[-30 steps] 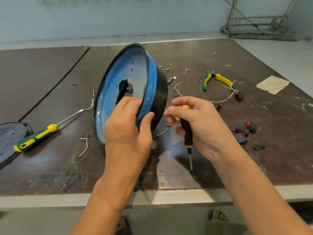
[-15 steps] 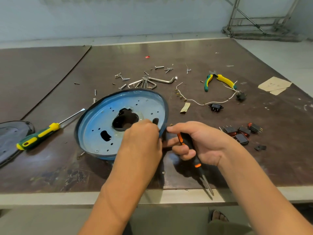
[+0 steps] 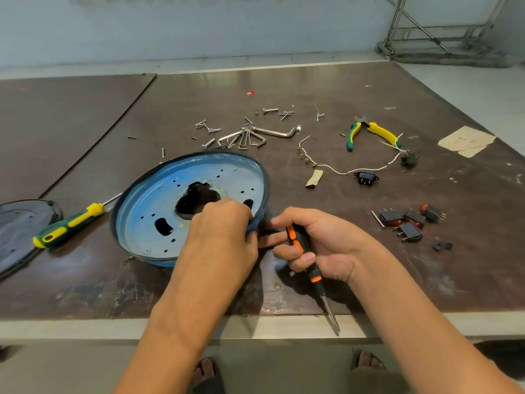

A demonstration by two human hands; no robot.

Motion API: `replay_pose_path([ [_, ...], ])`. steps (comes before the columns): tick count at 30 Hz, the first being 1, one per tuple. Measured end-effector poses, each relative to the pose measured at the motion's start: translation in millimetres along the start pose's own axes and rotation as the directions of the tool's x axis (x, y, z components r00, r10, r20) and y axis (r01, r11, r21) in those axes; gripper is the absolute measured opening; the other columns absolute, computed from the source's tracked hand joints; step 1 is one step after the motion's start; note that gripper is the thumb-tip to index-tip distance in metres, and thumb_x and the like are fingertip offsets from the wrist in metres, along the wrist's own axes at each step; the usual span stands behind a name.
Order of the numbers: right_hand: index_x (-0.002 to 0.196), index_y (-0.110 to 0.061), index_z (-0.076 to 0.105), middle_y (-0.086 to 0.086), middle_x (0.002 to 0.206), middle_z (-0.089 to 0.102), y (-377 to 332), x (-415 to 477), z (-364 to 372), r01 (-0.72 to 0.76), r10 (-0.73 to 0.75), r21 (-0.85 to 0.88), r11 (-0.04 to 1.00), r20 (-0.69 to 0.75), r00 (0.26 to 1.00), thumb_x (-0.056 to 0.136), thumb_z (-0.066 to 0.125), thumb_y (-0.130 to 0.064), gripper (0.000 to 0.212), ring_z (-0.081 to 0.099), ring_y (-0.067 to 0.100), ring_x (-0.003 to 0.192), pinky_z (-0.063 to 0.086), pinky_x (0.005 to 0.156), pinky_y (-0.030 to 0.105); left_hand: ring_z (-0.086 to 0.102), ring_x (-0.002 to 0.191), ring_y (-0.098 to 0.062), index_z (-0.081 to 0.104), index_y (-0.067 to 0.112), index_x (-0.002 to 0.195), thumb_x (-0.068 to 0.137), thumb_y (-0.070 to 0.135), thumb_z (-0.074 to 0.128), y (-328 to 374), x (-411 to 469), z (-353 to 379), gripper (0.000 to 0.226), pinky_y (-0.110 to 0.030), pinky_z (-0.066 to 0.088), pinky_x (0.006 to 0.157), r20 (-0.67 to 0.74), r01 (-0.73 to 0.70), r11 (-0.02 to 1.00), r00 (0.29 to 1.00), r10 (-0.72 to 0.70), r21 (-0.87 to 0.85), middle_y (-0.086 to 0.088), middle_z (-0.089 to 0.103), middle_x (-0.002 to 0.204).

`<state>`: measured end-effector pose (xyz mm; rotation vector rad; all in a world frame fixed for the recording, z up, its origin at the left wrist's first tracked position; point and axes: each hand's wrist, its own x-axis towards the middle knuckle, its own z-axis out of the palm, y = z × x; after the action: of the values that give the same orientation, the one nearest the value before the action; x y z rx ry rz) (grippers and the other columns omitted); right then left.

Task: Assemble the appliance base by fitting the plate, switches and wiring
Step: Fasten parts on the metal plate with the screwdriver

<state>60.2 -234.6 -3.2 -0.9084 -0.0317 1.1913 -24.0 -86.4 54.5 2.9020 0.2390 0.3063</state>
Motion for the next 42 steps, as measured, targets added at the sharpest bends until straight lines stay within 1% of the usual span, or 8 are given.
replay_pose_path([
  [6,0.11,-0.02,0.038,0.015,0.082,0.066,0.6,5.3,-0.3,0.094,-0.109,-0.084,0.992,-0.19,0.976,0.092,0.057,-0.011,0.028,0.042,0.01,0.044,0.029,0.03,0.016,0.061,0.091,-0.022,0.071,0.017,0.099,0.092,0.031,0.063,-2.4,5.7,5.9,0.018,-0.039,0.054,0.081,0.01,-0.009,1.0,1.0,0.009,-0.005,0.0,0.064,0.095],
  [10,0.094,-0.015,0.049,0.011,0.076,0.06,1.6,1.4,0.8,0.083,-0.101,-0.105,0.991,-0.183,0.978,0.093,0.057,-0.014,0.009,0.04,0.01,0.044,0.026,0.03,0.015,0.06,0.096,-0.022,0.071,0.018,0.105,0.094,0.031,0.061,-2.0,7.3,8.1,0.02,-0.037,0.054,0.086,0.056,-0.007,1.0,0.998,0.007,0.0,0.0,0.063,0.101],
  [17,0.092,-0.002,0.054,0.009,0.062,0.055,-13.6,-21.3,-4.9,-0.038,0.016,-0.113,0.993,-0.184,0.983,0.092,0.059,-0.026,0.025,0.041,0.008,0.041,0.025,0.032,0.013,0.061,0.094,-0.02,0.07,0.017,0.102,0.095,0.028,0.058,9.5,1.9,13.5,0.018,-0.037,0.052,0.085,0.008,-0.117,0.991,0.993,0.117,-0.064,0.0,0.062,0.101],
  [22,0.101,0.0,0.055,0.025,0.107,0.047,-22.0,-39.7,-12.2,-0.008,-0.03,-0.16,0.987,-0.233,0.972,0.08,0.066,-0.03,0.038,0.041,0.01,0.041,0.027,0.03,0.013,0.06,0.096,-0.021,0.07,0.016,0.103,0.096,0.025,0.057,22.2,0.1,23.9,0.018,-0.034,0.051,0.085,-0.028,-0.185,0.979,0.983,0.183,-0.088,-0.001,0.064,0.104],
  [32,0.126,-0.004,0.054,0.031,0.106,0.07,-38.2,-66.3,-25.2,0.084,-0.222,-0.397,0.914,-0.315,0.923,0.089,0.058,-0.029,0.045,0.038,0.009,0.037,0.027,0.029,0.016,0.06,0.084,-0.018,0.068,0.019,0.092,0.093,0.027,0.061,35.5,3.1,38.5,0.01,-0.026,0.042,0.069,-0.064,-0.199,0.978,0.979,0.196,-0.054,0.0,0.062,0.09],
  [37,0.103,-0.008,0.072,0.01,0.073,0.069,-53.1,-83.7,-48.6,0.167,-0.589,-0.656,0.736,-0.499,0.635,0.088,0.069,-0.01,0.015,0.04,0.011,0.037,0.024,0.035,0.015,0.062,0.086,-0.019,0.069,0.021,0.1,0.094,0.035,0.061,34.0,4.2,39.0,0.017,-0.028,0.049,0.069,-0.013,-0.183,0.983,0.983,0.184,0.019,0.002,0.063,0.093],
  [40,0.087,-0.016,0.073,0.001,0.059,0.063,-53.2,-82.3,-64.8,-0.21,-0.719,-0.827,0.521,-0.558,0.414,0.08,0.079,-0.013,0.01,0.051,0.015,0.043,0.04,0.045,0.023,0.055,0.084,-0.014,0.066,0.028,0.103,0.093,0.043,0.062,31.2,0.8,36.1,0.019,-0.026,0.039,0.063,-0.039,-0.217,0.974,0.975,0.22,0.073,0.006,0.06,0.091],
  [42,0.085,-0.025,0.072,-0.003,0.073,0.067,-50.0,-76.0,-69.5,-0.436,-0.763,-0.827,0.355,-0.526,0.376,0.077,0.08,-0.018,0.014,0.062,0.017,0.068,0.05,0.065,0.029,0.048,0.087,-0.013,0.066,0.028,0.102,0.091,0.044,0.063,26.9,2.6,33.8,0.019,-0.027,0.04,0.065,-0.012,-0.255,0.966,0.967,0.256,0.053,0.007,0.06,0.091],
])
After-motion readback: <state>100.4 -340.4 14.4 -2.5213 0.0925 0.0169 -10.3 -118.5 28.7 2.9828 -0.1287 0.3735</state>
